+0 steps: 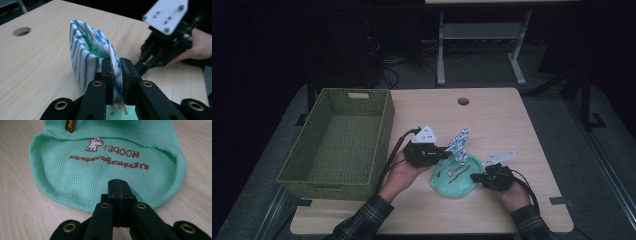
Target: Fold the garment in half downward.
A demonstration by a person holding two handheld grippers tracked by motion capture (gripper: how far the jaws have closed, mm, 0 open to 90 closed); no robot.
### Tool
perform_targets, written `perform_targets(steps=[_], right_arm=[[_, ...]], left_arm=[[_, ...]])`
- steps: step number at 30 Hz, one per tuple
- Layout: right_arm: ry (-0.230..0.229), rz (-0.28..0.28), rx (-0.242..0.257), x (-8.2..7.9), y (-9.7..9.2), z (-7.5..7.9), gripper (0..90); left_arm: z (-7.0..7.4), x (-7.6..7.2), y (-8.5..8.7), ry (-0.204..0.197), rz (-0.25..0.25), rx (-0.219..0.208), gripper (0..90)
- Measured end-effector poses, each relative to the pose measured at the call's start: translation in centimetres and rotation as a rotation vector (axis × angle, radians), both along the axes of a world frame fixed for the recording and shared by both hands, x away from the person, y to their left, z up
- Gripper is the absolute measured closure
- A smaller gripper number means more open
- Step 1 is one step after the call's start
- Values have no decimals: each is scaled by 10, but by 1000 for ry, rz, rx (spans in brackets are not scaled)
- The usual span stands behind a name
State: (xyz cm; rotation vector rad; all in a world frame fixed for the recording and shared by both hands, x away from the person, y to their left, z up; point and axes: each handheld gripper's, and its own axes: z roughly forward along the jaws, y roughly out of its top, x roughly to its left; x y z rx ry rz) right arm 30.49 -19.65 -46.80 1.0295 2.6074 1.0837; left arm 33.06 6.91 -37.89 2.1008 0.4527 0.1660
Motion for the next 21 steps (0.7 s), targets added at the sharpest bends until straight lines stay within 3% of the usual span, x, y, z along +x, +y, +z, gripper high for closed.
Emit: perform_targets(steps=[6,16,21], right_arm=[[-6,-6,-12,0,-2,2,900],[-23,-34,11,1,-12,7,899],[-32,-33,13,0,-13,8,899]], left_arm=[[-8,-5,-5,27,-27,9,816],[-24,-10,-16,58,-66,44,801],[-26,-11,-17,66,-64,38,734]])
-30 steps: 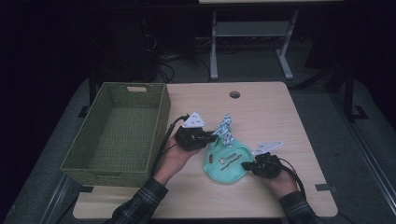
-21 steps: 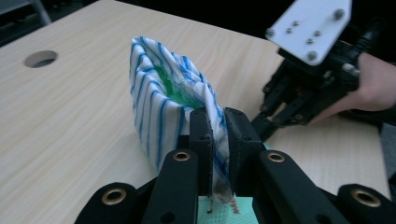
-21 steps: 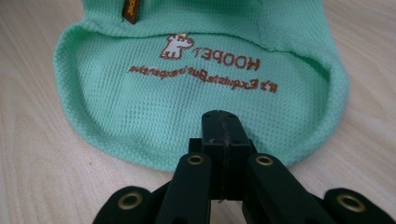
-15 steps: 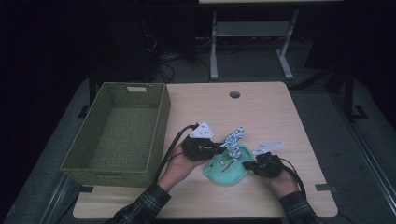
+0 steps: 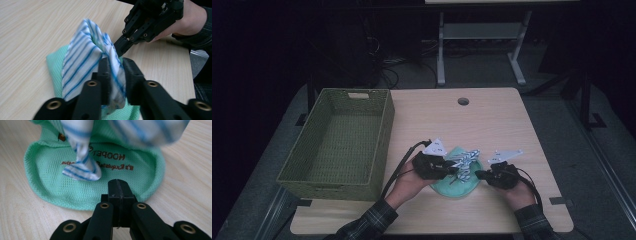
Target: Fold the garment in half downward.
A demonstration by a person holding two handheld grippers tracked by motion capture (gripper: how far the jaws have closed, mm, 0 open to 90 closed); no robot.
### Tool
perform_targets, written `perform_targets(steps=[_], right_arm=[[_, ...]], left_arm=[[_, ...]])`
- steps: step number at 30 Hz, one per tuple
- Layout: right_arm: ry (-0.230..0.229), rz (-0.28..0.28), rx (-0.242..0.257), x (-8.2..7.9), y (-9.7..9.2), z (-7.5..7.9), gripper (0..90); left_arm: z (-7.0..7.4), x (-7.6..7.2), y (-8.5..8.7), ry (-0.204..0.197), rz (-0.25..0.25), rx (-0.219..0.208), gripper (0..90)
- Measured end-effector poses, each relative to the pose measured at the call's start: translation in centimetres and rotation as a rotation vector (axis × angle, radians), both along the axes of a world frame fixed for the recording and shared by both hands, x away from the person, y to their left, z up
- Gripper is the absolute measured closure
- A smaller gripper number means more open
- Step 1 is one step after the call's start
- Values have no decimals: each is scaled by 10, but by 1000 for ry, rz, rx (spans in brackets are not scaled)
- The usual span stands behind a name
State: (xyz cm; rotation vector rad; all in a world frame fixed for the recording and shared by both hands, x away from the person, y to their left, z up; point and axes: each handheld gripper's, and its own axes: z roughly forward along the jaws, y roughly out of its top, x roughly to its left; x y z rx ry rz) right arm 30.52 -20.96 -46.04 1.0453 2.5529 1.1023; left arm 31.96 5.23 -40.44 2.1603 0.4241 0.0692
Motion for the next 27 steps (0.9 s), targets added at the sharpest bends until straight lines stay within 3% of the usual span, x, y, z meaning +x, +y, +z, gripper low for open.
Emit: perform_targets(steps=[6,8,13,17,21,27], right_arm=[[3,-2,9,-2,-1,1,899],[6,-1,10,-3,-1,2,899],[7,5,18,-7,-2,4,899],[17,11,18,-12,-2,3,900],[18,4,15,-16,-5,3,899],[14,-18,19,-16,-15,4,899]], left_arm=[[7,1,2,4,-1,-36,602],[10,3,3,-3,-1,-44,600],[14,19,7,21,27,-30,774],[4,34,3,57,49,8,889],[-11,41,-5,87,49,34,896],[-19,32,-21,92,16,39,896]])
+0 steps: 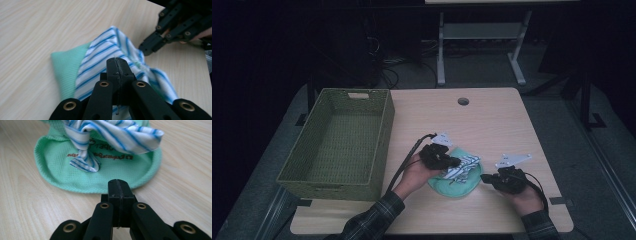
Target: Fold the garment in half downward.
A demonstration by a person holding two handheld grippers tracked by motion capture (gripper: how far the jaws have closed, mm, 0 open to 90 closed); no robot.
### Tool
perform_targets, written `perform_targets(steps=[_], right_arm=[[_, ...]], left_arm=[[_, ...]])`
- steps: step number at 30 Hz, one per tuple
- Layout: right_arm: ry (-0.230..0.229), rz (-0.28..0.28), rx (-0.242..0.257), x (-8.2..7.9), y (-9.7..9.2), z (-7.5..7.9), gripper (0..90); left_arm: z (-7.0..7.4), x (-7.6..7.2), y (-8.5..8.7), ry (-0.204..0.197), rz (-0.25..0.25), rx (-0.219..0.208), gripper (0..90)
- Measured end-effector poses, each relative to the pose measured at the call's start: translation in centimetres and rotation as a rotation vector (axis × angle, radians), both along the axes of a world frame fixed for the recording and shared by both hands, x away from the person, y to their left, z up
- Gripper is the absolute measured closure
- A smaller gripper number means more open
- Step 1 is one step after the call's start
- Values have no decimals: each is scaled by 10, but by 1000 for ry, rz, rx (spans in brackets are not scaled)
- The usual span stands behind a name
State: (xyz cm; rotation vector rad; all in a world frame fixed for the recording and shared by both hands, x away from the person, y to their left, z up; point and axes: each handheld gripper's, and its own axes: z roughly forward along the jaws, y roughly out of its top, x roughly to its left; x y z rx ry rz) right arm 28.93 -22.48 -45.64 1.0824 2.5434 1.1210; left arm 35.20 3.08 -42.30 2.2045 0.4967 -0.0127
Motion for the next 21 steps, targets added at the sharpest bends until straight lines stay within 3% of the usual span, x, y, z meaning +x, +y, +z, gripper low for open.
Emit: perform_targets(steps=[16,21], right_arm=[[-13,-24,12,2,-9,2,899],[-20,-23,22,2,-10,3,899]], left_arm=[[-28,-17,-27,8,-77,100,897],[-29,-18,-27,8,-72,92,897]])
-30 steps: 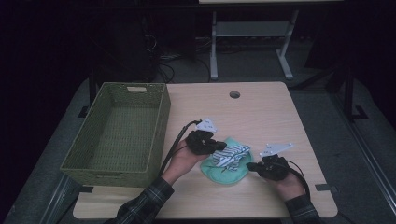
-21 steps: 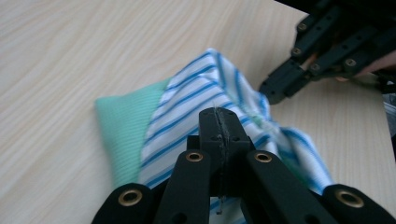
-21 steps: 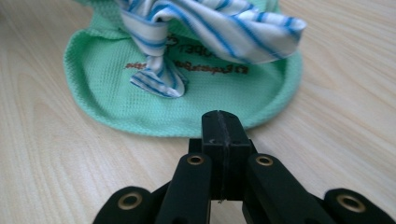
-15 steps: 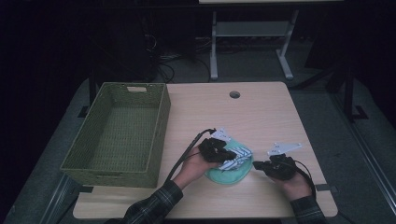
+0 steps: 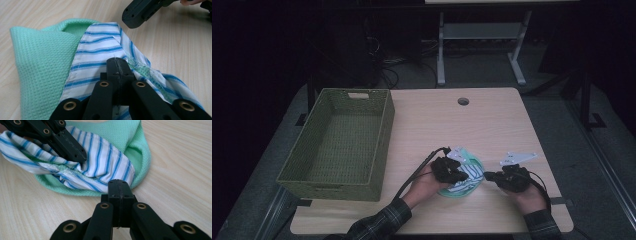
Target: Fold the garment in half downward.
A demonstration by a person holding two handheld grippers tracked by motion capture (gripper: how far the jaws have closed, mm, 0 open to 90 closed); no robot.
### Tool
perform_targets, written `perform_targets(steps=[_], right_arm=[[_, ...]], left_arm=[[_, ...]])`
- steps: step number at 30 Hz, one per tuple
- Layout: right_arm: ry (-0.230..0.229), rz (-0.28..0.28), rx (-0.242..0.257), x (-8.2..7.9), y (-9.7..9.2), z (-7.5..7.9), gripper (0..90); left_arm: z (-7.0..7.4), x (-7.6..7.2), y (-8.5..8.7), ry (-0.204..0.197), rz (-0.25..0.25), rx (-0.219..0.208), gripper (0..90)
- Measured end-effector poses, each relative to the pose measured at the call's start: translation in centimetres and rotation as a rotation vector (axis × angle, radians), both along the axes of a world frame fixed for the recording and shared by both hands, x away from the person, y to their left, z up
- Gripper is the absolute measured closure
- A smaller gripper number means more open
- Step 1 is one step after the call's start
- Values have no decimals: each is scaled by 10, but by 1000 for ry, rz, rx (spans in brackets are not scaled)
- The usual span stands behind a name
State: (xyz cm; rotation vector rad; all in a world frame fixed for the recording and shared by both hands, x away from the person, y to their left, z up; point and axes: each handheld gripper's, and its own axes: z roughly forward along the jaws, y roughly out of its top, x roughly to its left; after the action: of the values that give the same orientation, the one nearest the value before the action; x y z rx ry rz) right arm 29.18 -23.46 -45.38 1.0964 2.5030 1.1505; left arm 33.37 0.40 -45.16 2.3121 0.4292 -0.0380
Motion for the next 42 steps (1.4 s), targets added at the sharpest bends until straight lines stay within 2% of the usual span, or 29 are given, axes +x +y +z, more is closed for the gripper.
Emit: perform_targets(steps=[6,11,14,15,17,20,24,28,32,36,38,42], right_arm=[[-9,4,15,1,1,4,899],[-4,7,16,2,3,3,899],[-2,24,20,6,7,1,899],[-2,29,14,7,8,0,899],[22,28,3,10,13,-4,899],[32,40,-12,13,16,-8,900],[43,45,-32,13,18,-11,899],[36,46,-28,13,18,-11,899],[17,37,-11,14,15,-4,899],[-11,34,12,21,15,3,899],[-5,37,8,25,17,5,899],[-29,44,29,32,21,9,900]], left_arm=[[18,-6,9,-13,2,-50,892],[28,-25,20,-22,-19,-74,891],[25,-37,23,-10,-33,-69,889],[22,-39,23,-7,-38,-53,885],[15,-42,23,8,-41,-41,885],[6,-44,21,22,-50,-11,885],[-2,-45,17,19,-54,20,886],[-1,-45,17,19,-53,14,885],[14,-43,27,1,-22,-28,885],[22,-39,40,-12,17,-37,886],[25,-38,49,-13,42,-37,886],[28,-35,62,-26,87,-38,886]])
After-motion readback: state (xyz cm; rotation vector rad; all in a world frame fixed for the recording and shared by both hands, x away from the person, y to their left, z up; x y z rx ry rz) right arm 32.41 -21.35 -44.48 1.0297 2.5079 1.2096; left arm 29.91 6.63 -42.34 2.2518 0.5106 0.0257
